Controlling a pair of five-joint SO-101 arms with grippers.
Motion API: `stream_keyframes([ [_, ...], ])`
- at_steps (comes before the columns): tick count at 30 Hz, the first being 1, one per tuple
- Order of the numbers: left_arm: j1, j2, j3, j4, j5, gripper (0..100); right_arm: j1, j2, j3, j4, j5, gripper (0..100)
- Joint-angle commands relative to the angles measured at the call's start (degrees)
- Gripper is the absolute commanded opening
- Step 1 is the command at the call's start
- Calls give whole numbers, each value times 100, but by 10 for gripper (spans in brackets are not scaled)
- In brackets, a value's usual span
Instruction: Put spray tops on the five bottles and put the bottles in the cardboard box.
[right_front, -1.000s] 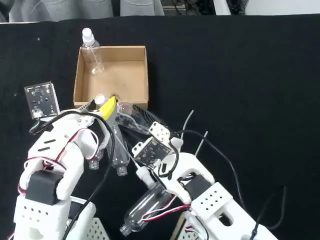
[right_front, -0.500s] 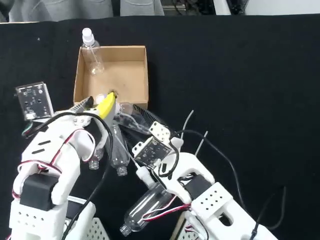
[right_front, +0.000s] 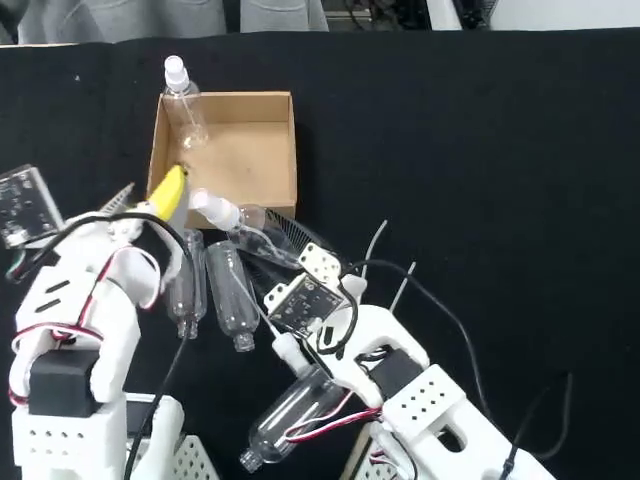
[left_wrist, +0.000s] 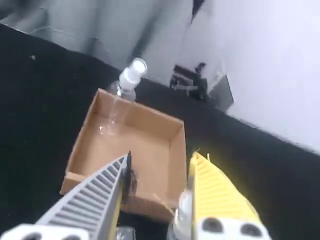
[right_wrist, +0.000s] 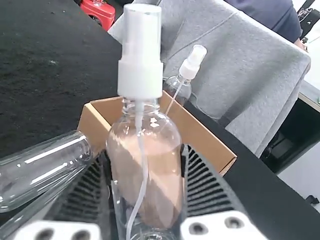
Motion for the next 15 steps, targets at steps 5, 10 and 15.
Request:
stream_keyframes([
  [5,-681,-70,567,-1011,440,182,53,-242,-277,-176,-484,11],
  [10,-655,-70,945,-1459,422,182,53,-242,-312,-176,-642,12],
  [15,-646,-70,1262,-1890,413,180,53,-242,-356,-185,-642,12],
])
